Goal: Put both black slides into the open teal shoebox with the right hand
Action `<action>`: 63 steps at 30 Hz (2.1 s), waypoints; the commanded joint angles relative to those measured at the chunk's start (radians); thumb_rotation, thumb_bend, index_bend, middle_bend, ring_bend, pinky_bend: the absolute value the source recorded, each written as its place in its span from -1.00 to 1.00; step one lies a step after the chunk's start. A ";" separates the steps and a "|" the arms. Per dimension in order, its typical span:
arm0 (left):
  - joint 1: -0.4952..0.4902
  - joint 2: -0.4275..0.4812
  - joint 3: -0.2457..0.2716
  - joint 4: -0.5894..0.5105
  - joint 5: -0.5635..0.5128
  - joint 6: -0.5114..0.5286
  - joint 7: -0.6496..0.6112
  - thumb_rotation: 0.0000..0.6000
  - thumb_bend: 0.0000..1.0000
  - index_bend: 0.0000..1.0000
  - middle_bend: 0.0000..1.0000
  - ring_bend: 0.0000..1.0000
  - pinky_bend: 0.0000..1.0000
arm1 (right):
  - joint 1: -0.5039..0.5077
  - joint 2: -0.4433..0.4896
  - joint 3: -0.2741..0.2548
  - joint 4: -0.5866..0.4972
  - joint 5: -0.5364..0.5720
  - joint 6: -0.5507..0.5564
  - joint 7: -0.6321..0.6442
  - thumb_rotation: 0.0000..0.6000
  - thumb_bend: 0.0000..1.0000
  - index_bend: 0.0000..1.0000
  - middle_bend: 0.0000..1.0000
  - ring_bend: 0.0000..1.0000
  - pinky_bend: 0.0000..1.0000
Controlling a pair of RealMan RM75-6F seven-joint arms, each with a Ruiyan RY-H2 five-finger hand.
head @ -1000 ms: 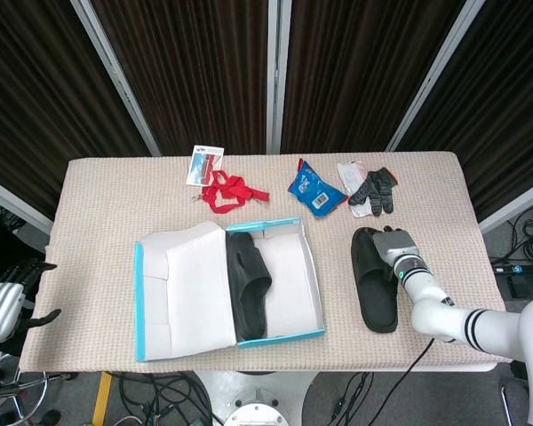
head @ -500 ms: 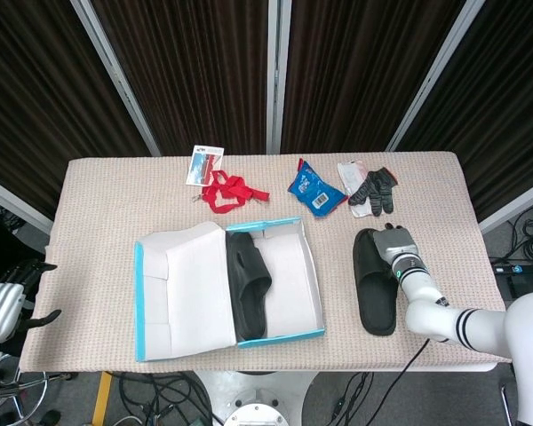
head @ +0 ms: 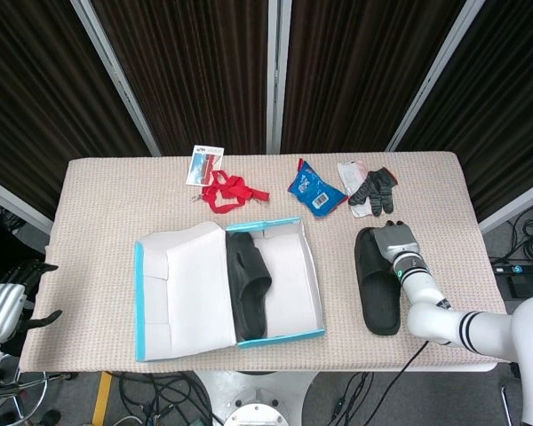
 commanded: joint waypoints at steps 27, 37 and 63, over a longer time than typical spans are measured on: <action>-0.007 0.005 -0.005 -0.025 -0.001 -0.001 0.021 1.00 -0.71 -0.52 -0.53 -0.74 -0.61 | -0.326 0.204 0.402 -0.239 -0.793 0.161 0.772 1.00 -0.85 -0.11 -0.14 -0.70 -0.65; -0.006 0.009 -0.006 -0.025 -0.006 -0.003 0.020 1.00 -0.71 -0.52 -0.53 -0.74 -0.61 | -0.344 0.016 0.443 -0.094 -0.943 0.063 1.076 1.00 -0.86 -0.10 -0.14 -0.70 -0.63; 0.003 0.001 -0.009 0.001 -0.003 0.018 0.007 1.00 -0.71 -0.52 -0.53 -0.74 -0.61 | -0.294 -0.150 0.417 0.181 -1.164 -0.114 1.411 1.00 -0.86 -0.10 -0.14 -0.70 -0.62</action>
